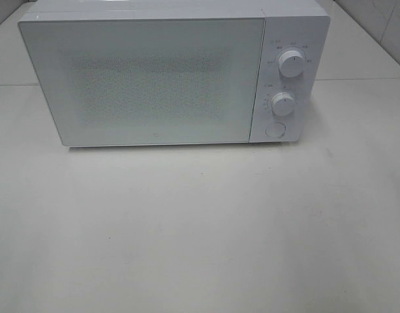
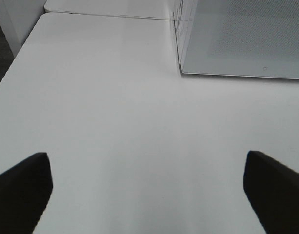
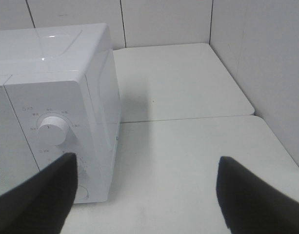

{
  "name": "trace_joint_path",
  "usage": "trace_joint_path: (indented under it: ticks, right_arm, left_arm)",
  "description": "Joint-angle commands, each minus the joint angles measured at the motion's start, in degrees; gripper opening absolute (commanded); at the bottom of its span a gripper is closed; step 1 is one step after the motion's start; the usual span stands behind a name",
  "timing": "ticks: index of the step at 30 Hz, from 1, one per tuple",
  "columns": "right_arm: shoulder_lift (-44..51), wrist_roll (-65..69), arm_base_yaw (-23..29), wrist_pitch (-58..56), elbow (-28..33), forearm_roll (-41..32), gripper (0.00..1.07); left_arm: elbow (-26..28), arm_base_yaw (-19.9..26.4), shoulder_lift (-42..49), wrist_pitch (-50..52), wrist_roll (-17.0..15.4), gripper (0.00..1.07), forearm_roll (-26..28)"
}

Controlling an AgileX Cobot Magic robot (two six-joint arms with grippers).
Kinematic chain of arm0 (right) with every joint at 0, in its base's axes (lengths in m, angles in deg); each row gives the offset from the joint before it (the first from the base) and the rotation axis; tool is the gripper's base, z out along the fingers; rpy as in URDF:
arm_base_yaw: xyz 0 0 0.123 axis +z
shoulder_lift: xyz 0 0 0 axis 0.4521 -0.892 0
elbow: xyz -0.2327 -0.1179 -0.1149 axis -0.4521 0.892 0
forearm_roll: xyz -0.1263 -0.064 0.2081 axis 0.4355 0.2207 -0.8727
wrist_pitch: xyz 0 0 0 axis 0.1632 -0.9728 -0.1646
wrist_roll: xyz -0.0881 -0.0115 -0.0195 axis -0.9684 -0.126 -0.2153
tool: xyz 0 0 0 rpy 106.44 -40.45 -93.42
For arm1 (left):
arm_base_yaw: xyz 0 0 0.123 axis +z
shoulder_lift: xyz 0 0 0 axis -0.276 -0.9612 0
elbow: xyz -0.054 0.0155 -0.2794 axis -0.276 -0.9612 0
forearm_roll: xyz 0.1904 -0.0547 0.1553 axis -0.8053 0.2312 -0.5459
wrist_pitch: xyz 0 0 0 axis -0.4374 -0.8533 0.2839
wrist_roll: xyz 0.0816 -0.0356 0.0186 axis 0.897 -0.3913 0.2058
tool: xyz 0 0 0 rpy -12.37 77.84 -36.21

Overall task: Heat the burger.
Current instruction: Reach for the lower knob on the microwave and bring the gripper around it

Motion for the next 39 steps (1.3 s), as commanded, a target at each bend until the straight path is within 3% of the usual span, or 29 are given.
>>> trace_joint_path:
  ticks: [1,17,20,21,24,26,28,29,31,32,39]
  right_arm:
    - [-6.19,-0.06,-0.11,13.64,2.86,0.00,0.76]
    - [-29.79,-4.13,0.57,34.21,4.93,-0.74,0.76]
    - [-34.15,-10.94,4.30,38.62,4.93,-7.51,0.76]
    - [-36.90,-17.02,8.02,41.83,4.93,-14.67,0.76]
    - [-38.39,-19.65,9.80,43.89,4.93,-17.93,0.76]
    - [-43.89,-27.33,18.91,52.83,4.93,-31.28,0.76]
    - [-44.98,-27.67,20.51,54.66,4.93,-33.69,0.76]
    - [-47.61,-27.67,24.58,59.30,4.93,-37.47,0.76]
    - [-48.93,-27.62,26.24,61.36,4.70,-38.73,0.76]
    - [-51.17,-27.62,29.97,63.66,3.90,-42.00,0.76]
    - [-58.04,-27.62,36.38,67.67,-0.92,-48.36,0.76]
  left_arm:
    - [-0.06,0.06,0.97,1.03,0.11,1.00,0.34]
    - [-0.06,0.06,0.97,1.03,0.17,1.00,0.34]
    - [-0.06,0.06,0.97,1.03,0.17,1.00,0.34]
    - [-0.06,0.06,0.97,1.03,0.17,1.00,0.34]
    - [-0.06,0.06,0.97,1.03,0.17,1.00,0.34]
    - [-0.06,0.06,0.97,1.03,0.17,1.00,0.34]
    - [-0.06,0.06,0.97,1.03,0.17,1.00,0.34]
    - [-0.06,0.06,0.97,1.03,0.17,1.00,0.34]
    - [-0.06,0.06,0.97,1.03,0.17,1.00,0.34]
    - [-0.06,0.06,0.97,1.03,0.17,1.00,0.34]
    - [-0.06,0.06,0.97,1.03,0.17,1.00,0.34]
